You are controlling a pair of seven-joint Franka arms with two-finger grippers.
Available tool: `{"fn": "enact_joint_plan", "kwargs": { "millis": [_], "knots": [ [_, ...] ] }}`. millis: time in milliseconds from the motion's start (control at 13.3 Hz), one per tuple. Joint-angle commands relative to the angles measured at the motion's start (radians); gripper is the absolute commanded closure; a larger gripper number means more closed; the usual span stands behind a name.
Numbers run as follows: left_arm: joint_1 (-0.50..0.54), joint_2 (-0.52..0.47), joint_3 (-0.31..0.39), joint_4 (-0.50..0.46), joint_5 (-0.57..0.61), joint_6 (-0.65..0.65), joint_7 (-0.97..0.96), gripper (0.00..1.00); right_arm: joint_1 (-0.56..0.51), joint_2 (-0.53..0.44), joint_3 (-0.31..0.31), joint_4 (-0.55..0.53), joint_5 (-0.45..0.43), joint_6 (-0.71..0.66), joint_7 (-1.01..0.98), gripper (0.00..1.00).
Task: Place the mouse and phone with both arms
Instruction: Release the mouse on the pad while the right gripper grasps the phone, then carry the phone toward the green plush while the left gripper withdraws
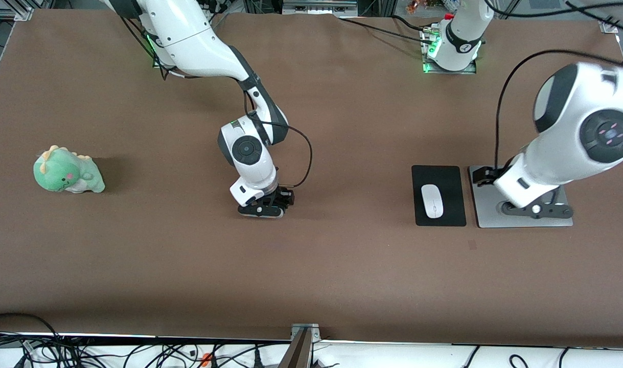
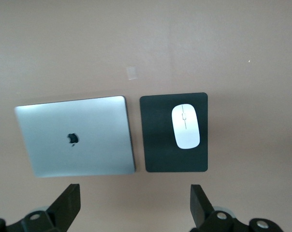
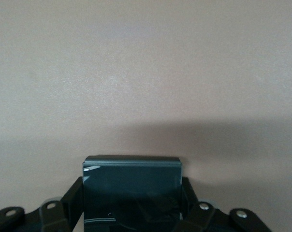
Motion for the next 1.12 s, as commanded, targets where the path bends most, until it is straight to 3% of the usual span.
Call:
{"fn": "enact_joint_plan", "kwargs": {
  "millis": [0, 150, 225, 375, 450, 675, 825, 1050],
  "knots": [
    [0.029, -0.07, 0.0, 0.02, -0.062, -0.039, 0.021, 0.0, -0.014, 0.01, -0.009, 0.114, 0.001, -0.179, -0.054, 0.61],
    [0.038, -0.139, 0.035, 0.01, -0.128, -0.038, 0.023, 0.0, -0.078, -0.006, -0.011, 0.161, 0.011, -0.281, -0.179, 0.61],
    [0.017, -0.18, 0.071, -0.039, -0.144, -0.023, 0.024, 0.0, -0.115, -0.018, -0.009, 0.17, 0.015, -0.31, -0.239, 0.61],
    [-0.145, -0.239, 0.296, -0.096, -0.17, 0.005, 0.026, 0.0, -0.186, -0.055, -0.011, 0.17, 0.018, -0.358, -0.376, 0.61],
    [-0.185, -0.268, 0.352, -0.122, -0.185, 0.008, 0.032, 0.0, -0.221, -0.084, -0.013, 0.159, 0.018, -0.378, -0.426, 0.61],
    [-0.202, -0.407, 0.386, -0.334, -0.182, 0.129, 0.101, 0.0, -0.325, -0.159, -0.022, 0.127, 0.018, -0.465, -0.511, 0.61],
    [-0.19, -0.412, 0.38, -0.328, -0.185, 0.114, 0.099, 0.0, -0.365, -0.233, -0.032, 0.008, 0.018, -0.429, -0.54, 0.61],
    [-0.192, -0.401, 0.383, -0.308, -0.187, 0.11, 0.102, 0.0, -0.382, -0.331, -0.072, -0.234, 0.018, -0.202, -0.625, 0.61]
  ]
}}
